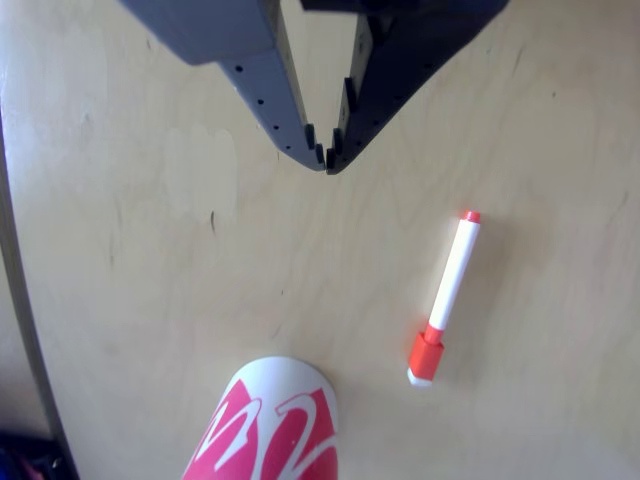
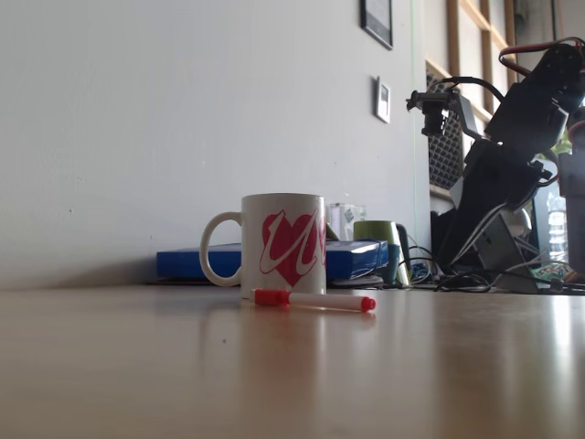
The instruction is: Grab the pen and place it in the cup.
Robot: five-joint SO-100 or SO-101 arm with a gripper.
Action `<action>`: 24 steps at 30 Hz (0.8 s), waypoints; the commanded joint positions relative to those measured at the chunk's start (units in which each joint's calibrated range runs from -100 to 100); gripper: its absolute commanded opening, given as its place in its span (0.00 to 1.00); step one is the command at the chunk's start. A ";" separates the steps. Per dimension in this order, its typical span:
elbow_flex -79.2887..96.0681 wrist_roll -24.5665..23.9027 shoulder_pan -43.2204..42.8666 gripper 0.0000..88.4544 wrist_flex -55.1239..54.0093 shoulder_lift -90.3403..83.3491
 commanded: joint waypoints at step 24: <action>-0.67 -0.31 3.87 0.01 5.85 -7.68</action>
